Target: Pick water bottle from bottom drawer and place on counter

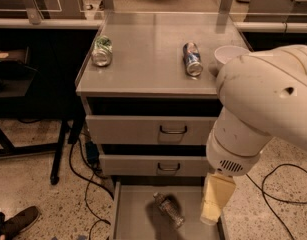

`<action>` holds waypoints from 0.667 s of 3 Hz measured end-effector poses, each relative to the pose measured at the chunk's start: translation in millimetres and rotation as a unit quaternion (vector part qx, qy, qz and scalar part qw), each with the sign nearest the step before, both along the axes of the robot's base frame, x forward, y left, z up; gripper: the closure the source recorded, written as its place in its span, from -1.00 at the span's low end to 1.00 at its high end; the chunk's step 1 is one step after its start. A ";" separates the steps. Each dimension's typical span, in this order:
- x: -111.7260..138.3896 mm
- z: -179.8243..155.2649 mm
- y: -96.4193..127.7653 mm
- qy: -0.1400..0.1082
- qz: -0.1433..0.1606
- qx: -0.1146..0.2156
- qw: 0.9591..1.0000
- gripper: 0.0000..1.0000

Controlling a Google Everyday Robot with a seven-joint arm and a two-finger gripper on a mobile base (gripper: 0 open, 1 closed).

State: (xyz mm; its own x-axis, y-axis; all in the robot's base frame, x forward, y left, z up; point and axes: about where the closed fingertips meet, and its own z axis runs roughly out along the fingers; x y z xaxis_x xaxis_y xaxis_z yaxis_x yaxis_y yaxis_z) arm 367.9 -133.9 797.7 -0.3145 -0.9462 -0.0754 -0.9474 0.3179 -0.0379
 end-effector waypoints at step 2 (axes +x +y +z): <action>-21.5 -161.7 -13.8 0.125 -0.094 0.094 0.983 -1.00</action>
Offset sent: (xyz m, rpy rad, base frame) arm -0.0295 -0.0234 -0.2814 0.3427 0.4524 -0.3373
